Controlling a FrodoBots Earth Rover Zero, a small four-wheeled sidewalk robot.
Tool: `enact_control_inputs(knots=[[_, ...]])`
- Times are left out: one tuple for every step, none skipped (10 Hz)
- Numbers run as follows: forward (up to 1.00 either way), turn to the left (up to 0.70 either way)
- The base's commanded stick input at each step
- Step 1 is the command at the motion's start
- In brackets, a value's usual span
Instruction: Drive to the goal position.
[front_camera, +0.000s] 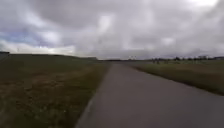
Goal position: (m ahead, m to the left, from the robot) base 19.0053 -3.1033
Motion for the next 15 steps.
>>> enact_control_inputs(knots=[[1.0,0.0],[1.0,-0.01],[1.0,-0.24],[1.0,-0.38],[1.0,-0.39],[1.0,-0.13],[1.0,0.0],[1.0,0.0],[1.0,0.0],[1.0,0.0],[1.0,0.0],[1.0,0.0],[1.0,0.0],[1.0,0.0],[1.0,0.0]])
